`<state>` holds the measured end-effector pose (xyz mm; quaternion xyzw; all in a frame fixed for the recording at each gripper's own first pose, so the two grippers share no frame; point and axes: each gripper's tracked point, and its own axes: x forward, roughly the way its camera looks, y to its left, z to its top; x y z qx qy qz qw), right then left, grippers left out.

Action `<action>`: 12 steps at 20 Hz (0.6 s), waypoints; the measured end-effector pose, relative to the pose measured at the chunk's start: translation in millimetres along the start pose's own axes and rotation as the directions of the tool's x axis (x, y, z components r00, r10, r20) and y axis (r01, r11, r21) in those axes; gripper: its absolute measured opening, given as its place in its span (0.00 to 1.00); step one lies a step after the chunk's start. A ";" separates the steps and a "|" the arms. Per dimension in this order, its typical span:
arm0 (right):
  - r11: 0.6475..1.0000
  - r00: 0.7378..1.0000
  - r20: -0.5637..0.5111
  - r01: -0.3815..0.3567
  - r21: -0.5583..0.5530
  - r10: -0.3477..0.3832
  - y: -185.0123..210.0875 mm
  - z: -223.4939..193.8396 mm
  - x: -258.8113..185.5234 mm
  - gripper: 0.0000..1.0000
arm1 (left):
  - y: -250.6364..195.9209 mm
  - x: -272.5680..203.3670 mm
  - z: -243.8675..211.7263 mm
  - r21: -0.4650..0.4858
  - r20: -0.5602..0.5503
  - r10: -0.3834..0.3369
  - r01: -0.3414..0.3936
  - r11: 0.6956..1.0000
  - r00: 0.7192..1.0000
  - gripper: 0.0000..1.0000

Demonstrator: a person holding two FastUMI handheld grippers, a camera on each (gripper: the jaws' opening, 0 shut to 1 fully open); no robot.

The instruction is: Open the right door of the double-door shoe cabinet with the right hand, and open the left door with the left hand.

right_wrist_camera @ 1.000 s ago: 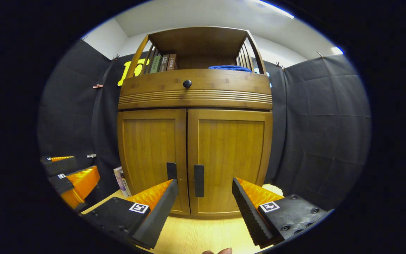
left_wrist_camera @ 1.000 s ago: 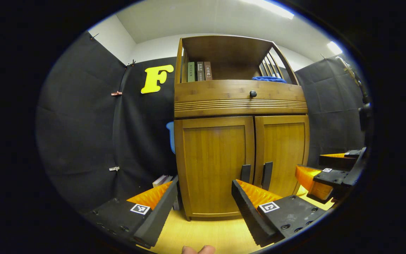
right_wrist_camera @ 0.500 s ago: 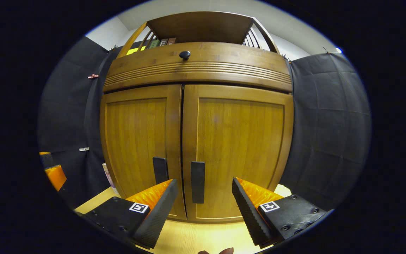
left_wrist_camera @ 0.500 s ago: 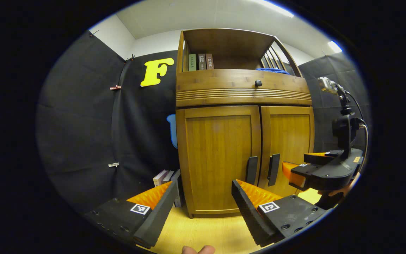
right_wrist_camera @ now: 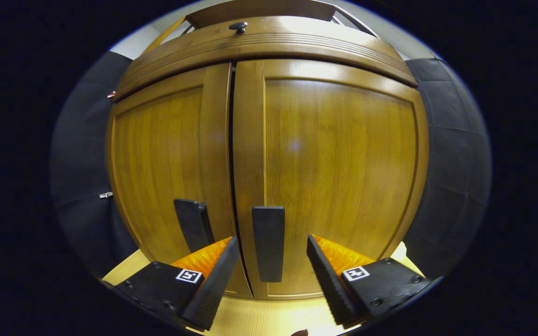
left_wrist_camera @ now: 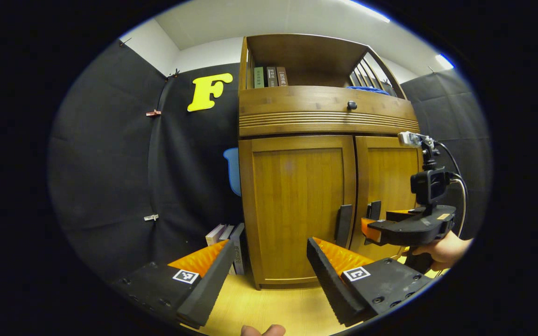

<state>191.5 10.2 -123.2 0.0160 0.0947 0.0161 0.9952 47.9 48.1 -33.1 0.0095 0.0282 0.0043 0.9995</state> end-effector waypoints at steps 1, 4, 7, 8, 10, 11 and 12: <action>1.000 1.000 -0.009 0.005 0.005 -0.005 0.2 -1.9 4.6 0.82 | 2.4 0.1 -2.0 0.002 -0.002 0.001 -0.001 1.000 1.000 0.99; 0.999 1.000 -0.004 0.025 0.024 -0.024 1.4 -5.9 12.6 0.52 | 7.8 -1.2 -2.4 0.004 -0.005 0.006 -0.006 1.000 1.000 0.99; 0.998 0.998 -0.010 0.056 0.020 -0.056 -2.2 -6.2 14.9 0.37 | 14.8 -4.0 -8.1 -0.002 -0.016 0.016 -0.016 1.000 1.000 0.99; 0.997 0.997 -0.013 0.070 0.020 -0.070 -2.0 -6.1 11.4 0.37 | 17.1 -5.6 -10.3 -0.007 -0.023 0.021 -0.021 1.000 1.000 0.99; 0.997 0.996 -0.015 0.082 0.000 -0.082 -2.9 -6.7 11.6 0.27 | 22.4 -10.2 -14.6 -0.026 -0.035 0.030 -0.031 0.999 0.999 0.99; 0.997 0.997 -0.019 0.074 0.010 -0.074 -3.9 -6.6 12.6 0.26 | 22.2 -12.6 -16.9 -0.038 -0.039 0.032 -0.033 0.999 0.999 0.99; 0.998 0.998 -0.027 0.060 0.027 -0.059 -0.9 -6.8 10.1 0.26 | 23.5 -15.4 -17.4 -0.046 -0.042 0.035 -0.037 0.998 0.999 0.96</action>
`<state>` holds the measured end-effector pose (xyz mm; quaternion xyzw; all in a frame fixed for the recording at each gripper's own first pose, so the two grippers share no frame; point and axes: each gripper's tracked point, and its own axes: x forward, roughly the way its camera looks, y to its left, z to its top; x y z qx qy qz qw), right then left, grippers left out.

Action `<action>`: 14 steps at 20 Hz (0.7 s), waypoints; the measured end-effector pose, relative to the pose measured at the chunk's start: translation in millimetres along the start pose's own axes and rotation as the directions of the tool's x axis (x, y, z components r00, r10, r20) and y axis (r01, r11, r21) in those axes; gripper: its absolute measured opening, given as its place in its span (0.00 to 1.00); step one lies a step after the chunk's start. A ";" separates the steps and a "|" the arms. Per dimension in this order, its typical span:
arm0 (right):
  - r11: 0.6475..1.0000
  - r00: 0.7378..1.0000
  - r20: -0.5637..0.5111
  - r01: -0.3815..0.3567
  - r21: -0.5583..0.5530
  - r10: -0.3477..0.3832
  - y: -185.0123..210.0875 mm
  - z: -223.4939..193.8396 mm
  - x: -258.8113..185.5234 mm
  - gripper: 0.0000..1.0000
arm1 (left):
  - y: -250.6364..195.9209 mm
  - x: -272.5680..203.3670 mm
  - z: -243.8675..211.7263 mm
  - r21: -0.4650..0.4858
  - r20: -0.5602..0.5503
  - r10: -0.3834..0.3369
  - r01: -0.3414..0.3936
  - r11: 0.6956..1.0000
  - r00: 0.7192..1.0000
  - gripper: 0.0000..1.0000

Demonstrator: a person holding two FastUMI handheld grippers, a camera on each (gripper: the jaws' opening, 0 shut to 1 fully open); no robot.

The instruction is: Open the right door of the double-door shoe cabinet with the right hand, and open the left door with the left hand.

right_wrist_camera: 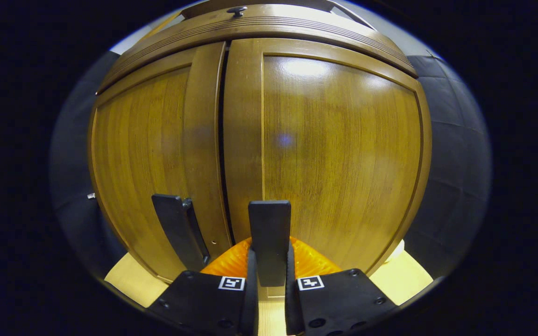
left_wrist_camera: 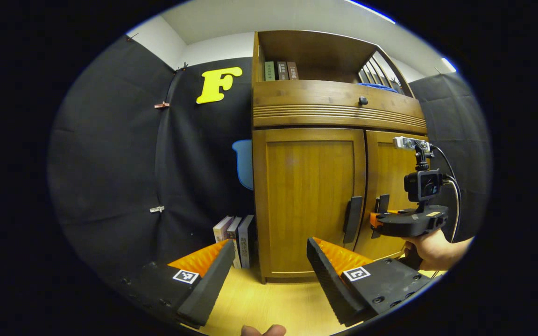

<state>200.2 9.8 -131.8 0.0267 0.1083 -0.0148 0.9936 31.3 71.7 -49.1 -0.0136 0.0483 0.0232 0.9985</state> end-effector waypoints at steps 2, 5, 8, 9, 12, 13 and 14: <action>1.000 1.000 -0.007 -0.029 -0.003 0.029 2.7 -1.6 -6.9 0.26 | 1.8 -5.1 -0.2 -0.005 0.001 0.009 -0.009 1.000 1.000 0.96; 0.998 0.998 -0.004 -0.062 0.017 0.062 -6.8 -3.6 -31.1 0.26 | 1.2 -9.8 3.1 -0.001 0.010 0.016 -0.016 1.000 1.000 0.96; 0.995 0.997 -0.004 -0.081 0.050 0.082 -13.3 -5.2 -53.5 0.26 | -1.9 -17.6 10.4 0.007 0.027 0.021 -0.021 1.000 0.999 0.96; 0.994 0.996 -0.006 -0.088 0.067 0.089 -13.9 -6.2 -54.9 0.26 | -4.1 -20.9 10.7 0.012 0.031 0.021 -0.021 1.000 0.999 0.96; 0.988 0.994 -0.001 -0.112 0.102 0.112 -20.8 -8.7 -75.7 0.26 | -8.8 -30.5 11.8 0.022 0.036 0.022 -0.023 0.999 0.999 0.99; 0.988 0.993 0.000 -0.118 0.100 0.119 -25.2 -9.7 -82.9 0.26 | -11.6 -33.4 10.7 0.022 0.034 0.021 -0.022 1.000 0.999 0.99; 0.987 0.992 0.000 -0.123 0.099 0.124 -28.8 -9.8 -88.3 0.26 | -13.7 -36.9 9.9 0.024 0.032 0.022 -0.023 0.999 0.999 0.96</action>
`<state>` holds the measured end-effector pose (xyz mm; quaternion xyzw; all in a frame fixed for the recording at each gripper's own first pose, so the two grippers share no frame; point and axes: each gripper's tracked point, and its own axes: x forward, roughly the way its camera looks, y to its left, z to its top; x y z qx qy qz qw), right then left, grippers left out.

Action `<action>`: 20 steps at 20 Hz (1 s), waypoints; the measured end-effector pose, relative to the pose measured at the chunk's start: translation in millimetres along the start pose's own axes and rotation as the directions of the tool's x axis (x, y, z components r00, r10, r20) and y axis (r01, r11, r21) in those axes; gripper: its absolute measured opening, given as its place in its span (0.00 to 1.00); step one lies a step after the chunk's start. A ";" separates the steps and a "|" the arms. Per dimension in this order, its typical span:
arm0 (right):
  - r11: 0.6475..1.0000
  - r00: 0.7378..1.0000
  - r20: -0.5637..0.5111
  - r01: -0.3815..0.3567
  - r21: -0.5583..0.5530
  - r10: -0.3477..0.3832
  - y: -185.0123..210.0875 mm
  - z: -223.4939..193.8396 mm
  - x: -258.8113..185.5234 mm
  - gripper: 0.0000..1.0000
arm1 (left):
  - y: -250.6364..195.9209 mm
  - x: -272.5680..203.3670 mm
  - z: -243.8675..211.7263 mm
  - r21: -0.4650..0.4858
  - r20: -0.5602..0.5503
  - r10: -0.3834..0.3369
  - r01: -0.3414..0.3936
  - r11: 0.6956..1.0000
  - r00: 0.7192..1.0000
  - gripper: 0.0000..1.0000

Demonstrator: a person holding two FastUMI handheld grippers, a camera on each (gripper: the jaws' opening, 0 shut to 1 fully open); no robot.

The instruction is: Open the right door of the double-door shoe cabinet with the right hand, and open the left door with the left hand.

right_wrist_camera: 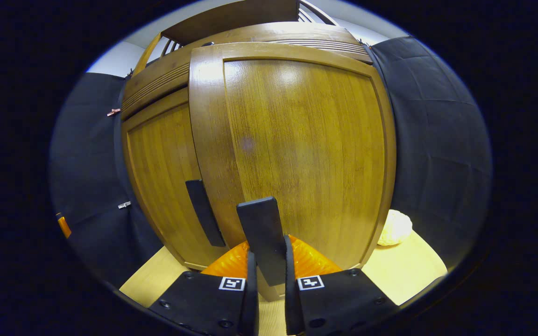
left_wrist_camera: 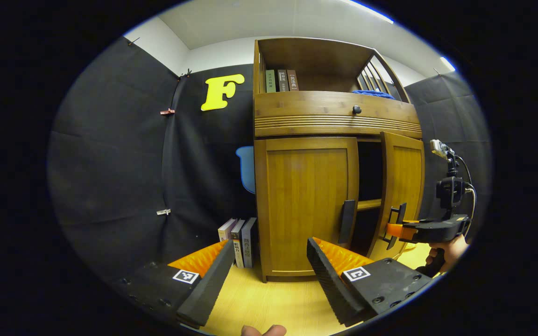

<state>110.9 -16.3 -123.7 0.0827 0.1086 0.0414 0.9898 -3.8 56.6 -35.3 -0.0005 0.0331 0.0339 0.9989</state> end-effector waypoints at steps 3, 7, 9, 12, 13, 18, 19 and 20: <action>0.999 1.000 -0.012 -0.001 0.032 0.001 -9.4 -1.8 -17.8 0.26 | -5.5 -10.6 -2.0 0.006 -0.005 0.003 -0.003 1.000 1.000 0.96; 1.000 1.000 -0.015 0.014 0.022 -0.013 -25.8 -6.3 -43.6 0.26 | -12.4 -16.5 0.1 0.008 -0.001 0.002 -0.002 1.000 1.000 0.99; 1.000 1.000 -0.016 0.026 0.017 -0.026 -30.8 -5.1 -48.6 0.26 | -18.5 -17.5 3.0 0.006 0.006 -0.005 0.005 1.000 1.000 0.96; 0.998 0.998 -0.021 0.056 0.021 -0.055 -53.6 -6.5 -72.6 0.26 | -27.2 -18.2 6.9 0.006 0.013 -0.016 0.016 1.000 1.000 0.96; 0.997 0.997 -0.026 0.068 0.032 -0.067 -59.5 -5.9 -78.7 0.26 | -30.4 -18.7 8.4 0.005 0.018 -0.022 0.022 1.000 1.000 0.99; 0.989 0.991 -0.035 0.129 0.071 -0.127 -85.1 -5.4 -100.0 0.25 | -47.9 -19.9 10.1 0.009 0.026 -0.057 0.056 0.998 0.998 0.96; 0.987 0.990 -0.038 0.138 0.082 -0.136 -90.1 -5.3 -103.9 0.25 | -52.3 -19.8 9.4 0.008 0.024 -0.065 0.065 0.998 0.998 0.99; 0.985 0.989 -0.042 0.147 0.094 -0.143 -95.8 -5.1 -107.8 0.25 | -56.8 -19.8 9.6 0.006 0.023 -0.074 0.074 0.997 0.997 0.96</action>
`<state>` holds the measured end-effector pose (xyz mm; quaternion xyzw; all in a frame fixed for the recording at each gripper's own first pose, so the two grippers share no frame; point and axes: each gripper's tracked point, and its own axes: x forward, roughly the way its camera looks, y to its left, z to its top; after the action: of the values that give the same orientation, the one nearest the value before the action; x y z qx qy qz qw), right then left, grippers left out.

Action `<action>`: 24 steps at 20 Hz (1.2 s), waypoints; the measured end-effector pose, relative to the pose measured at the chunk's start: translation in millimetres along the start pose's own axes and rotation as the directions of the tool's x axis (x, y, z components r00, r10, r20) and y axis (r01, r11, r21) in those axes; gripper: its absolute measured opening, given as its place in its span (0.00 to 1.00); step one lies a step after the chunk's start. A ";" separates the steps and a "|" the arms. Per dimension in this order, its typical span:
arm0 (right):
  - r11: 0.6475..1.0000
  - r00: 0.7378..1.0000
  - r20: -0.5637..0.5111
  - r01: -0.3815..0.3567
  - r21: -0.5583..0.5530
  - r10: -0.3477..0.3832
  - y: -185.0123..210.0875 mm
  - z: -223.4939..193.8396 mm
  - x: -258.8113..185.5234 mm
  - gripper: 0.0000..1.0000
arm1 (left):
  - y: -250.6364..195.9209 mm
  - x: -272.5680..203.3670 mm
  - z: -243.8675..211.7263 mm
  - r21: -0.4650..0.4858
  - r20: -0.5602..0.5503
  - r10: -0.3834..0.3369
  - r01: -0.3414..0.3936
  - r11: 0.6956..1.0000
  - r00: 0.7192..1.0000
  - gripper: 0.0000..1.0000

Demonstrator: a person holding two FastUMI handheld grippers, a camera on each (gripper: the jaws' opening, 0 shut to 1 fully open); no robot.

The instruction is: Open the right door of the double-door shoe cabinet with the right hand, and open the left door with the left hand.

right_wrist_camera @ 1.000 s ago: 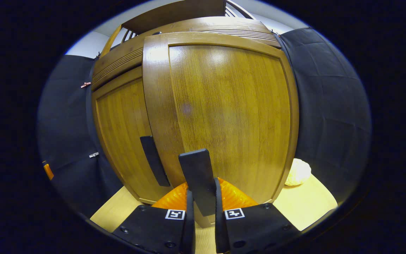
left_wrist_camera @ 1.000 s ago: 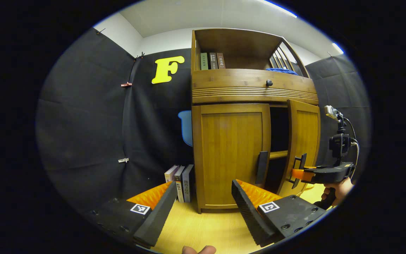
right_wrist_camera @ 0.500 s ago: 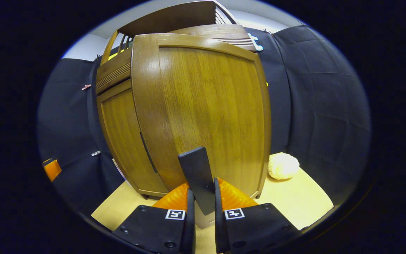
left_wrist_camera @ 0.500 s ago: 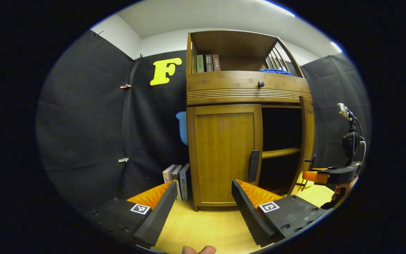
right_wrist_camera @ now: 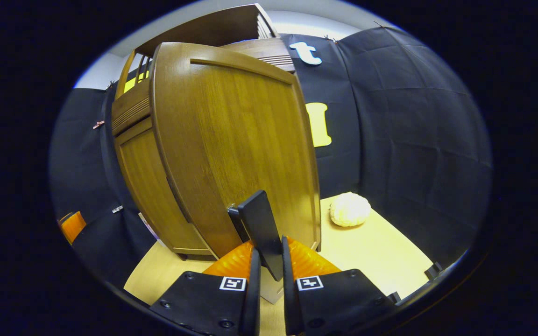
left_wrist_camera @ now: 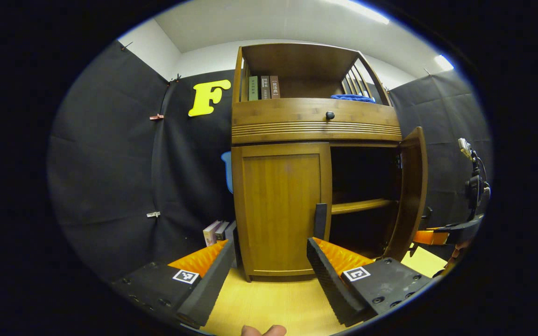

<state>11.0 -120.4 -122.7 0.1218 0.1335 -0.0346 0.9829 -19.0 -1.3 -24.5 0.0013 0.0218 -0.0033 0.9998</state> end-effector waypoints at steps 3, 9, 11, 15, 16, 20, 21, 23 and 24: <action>0.999 1.000 -0.010 0.027 0.019 -0.026 -19.5 3.8 -9.8 0.24 | -11.8 -1.6 2.2 0.006 0.001 -0.017 0.017 1.000 1.000 0.99; 0.990 0.998 0.021 0.058 -0.125 -0.056 -55.7 19.4 -23.6 0.19 | -41.6 -2.5 0.7 -0.004 -0.010 -0.038 0.038 0.999 0.999 0.99; 0.983 0.998 0.041 0.046 -0.176 -0.039 -66.0 30.7 -27.2 0.19 | -53.4 -2.2 1.6 -0.011 -0.017 -0.040 0.040 0.999 0.999 0.99; 0.965 0.999 0.050 0.015 -0.263 -0.002 -82.8 45.5 -30.5 0.19 | -78.8 3.1 7.2 -0.013 -0.024 -0.046 0.046 0.999 0.999 0.99; 0.963 0.999 0.050 0.009 -0.270 0.005 -87.0 48.8 -30.5 0.19 | -85.0 5.8 8.2 -0.018 -0.027 -0.049 0.048 0.999 0.998 0.99; 0.969 0.999 0.030 -0.014 -0.245 0.023 -106.9 54.3 -31.0 0.17 | -104.1 21.4 13.0 -0.030 -0.042 -0.045 0.044 0.999 0.998 0.99; 0.970 0.999 0.034 -0.013 -0.243 0.022 -112.9 57.2 -30.6 0.17 | -108.8 26.8 14.0 -0.030 -0.044 -0.044 0.043 0.999 0.998 0.99; 0.976 0.999 0.025 -0.031 -0.216 0.037 -120.7 59.7 -29.5 0.17 | -115.3 38.1 14.4 -0.024 -0.050 -0.036 0.035 0.999 0.998 0.99; 0.979 0.999 0.024 -0.037 -0.199 0.043 -124.5 61.2 -29.1 0.17 | -117.8 43.4 14.9 -0.023 -0.053 -0.031 0.030 0.999 0.998 0.99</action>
<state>-14.0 -255.1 -86.3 0.0254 0.1202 -0.0030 0.9924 24.2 -119.4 -11.8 -0.0099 0.0486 -0.0182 0.9986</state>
